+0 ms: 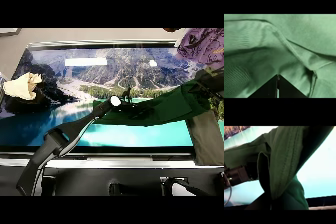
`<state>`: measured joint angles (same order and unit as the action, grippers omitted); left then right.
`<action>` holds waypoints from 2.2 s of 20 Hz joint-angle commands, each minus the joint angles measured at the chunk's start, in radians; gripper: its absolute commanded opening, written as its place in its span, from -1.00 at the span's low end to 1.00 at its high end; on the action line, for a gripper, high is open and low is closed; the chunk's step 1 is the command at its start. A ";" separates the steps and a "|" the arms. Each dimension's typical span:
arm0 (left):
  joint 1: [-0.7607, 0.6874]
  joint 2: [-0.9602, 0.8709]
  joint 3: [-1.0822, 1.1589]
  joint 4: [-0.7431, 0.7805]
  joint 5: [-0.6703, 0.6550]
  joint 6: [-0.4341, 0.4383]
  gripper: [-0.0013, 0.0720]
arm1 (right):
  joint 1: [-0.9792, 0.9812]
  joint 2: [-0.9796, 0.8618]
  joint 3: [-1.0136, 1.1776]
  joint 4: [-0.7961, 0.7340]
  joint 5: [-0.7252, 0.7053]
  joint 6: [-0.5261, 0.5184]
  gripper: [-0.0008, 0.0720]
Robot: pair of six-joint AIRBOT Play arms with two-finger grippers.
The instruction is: Fold the clothes and pants, and hang the long-sleeved shirts on hangers.
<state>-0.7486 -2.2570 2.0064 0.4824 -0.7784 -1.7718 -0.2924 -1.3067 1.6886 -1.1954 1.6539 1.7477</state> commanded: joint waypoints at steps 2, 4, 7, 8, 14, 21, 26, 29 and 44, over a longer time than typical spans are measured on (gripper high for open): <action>-0.037 -0.046 0.037 -0.069 0.026 -0.013 -0.93 | 0.001 0.001 0.009 0.002 -0.002 0.054 -0.91; -0.026 -0.043 0.038 -0.069 0.005 -0.009 -0.93 | 0.001 0.001 0.009 0.010 -0.015 0.076 -0.91; 0.054 -0.019 0.037 -0.042 -0.138 0.020 -0.94 | 0.001 0.001 0.009 0.023 -0.037 0.124 -0.91; 0.095 0.003 0.037 0.007 -0.200 0.017 -0.94 | 0.002 0.001 0.008 0.048 -0.047 0.138 -0.91; 0.421 0.268 0.037 0.472 -0.538 -0.010 -0.93 | 0.193 0.000 0.008 0.079 -0.143 0.304 -0.91; 0.786 0.498 0.036 0.611 -0.717 -0.008 -0.93 | 0.592 -0.111 0.008 0.011 -0.385 0.503 -0.91; 0.885 0.534 0.036 0.611 -0.754 0.000 -0.93 | 0.779 -0.322 0.008 0.018 -0.556 0.555 -0.90; 0.887 0.534 0.026 0.611 -0.766 0.010 -0.93 | 0.832 -0.425 0.008 0.131 -0.652 0.521 -0.51; 0.824 0.534 0.012 0.611 -0.765 0.021 -0.93 | 0.307 -0.138 0.007 0.130 -0.273 0.049 0.53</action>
<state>0.0795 -1.7245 2.0182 1.0927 -1.5433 -1.7611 0.2012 -1.5017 1.6970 -1.0603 1.1912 1.9823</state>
